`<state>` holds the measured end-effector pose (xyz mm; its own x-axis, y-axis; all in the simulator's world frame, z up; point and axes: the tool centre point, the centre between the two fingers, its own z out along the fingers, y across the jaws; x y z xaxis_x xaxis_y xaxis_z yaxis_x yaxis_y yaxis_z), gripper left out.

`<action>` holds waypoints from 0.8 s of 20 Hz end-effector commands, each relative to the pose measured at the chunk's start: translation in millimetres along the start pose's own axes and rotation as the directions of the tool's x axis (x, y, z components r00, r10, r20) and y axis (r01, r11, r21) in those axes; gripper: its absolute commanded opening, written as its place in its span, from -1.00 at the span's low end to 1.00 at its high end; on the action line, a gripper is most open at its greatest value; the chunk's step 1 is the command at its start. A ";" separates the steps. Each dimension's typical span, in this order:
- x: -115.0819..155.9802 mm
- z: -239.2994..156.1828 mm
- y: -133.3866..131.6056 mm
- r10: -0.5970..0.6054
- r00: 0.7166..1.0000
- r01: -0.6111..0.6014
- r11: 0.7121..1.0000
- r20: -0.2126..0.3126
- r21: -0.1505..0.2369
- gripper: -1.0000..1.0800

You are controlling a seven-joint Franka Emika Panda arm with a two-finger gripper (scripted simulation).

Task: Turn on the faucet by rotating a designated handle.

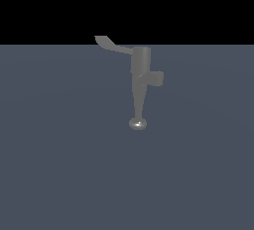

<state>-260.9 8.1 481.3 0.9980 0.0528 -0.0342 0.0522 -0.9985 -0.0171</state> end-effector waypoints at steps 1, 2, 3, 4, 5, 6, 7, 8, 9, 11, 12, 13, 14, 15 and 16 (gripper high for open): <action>0.0 0.0 0.0 0.000 1.000 0.000 1.000 0.000 0.000 -1.00; 0.1 -0.1 0.1 0.000 1.000 0.000 1.000 0.000 0.000 -1.00; 0.7 -0.3 -0.3 0.001 1.000 -0.001 1.000 0.000 -0.002 -1.00; 1.4 -0.6 -0.6 0.001 1.000 -0.001 1.000 0.001 -0.004 -1.00; 2.5 -1.1 -1.1 0.002 1.000 -0.002 1.000 0.002 -0.006 -1.00; 3.9 -1.8 -1.8 0.003 1.000 -0.003 1.000 0.003 -0.010 -1.00; 5.1 -2.4 -2.4 0.004 1.000 -0.004 1.000 0.003 -0.013 -1.00; 6.0 -2.9 -2.9 0.004 1.000 -0.004 1.000 0.004 -0.016 -1.00; 6.6 -3.3 -3.3 0.003 1.000 -0.003 1.000 0.005 -0.019 -1.00; 6.8 -3.8 -3.7 0.001 1.000 -0.001 1.000 0.005 -0.021 -1.00; 6.7 -3.7 -3.7 0.001 1.000 -0.001 1.000 0.005 -0.021 -1.00; 6.7 -3.6 -3.5 0.002 1.000 -0.002 1.000 0.005 -0.020 -1.00; 7.1 -3.5 -3.5 0.004 1.000 -0.004 1.000 0.005 -0.019 -1.00; 7.7 -3.3 -3.5 0.007 1.000 -0.007 1.000 0.005 -0.019 -1.00; 8.6 -3.1 -3.6 0.011 1.000 -0.011 1.000 0.005 -0.019 -1.00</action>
<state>-253.3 12.0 484.5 0.9982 0.0460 -0.0388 0.0461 -0.9989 0.0022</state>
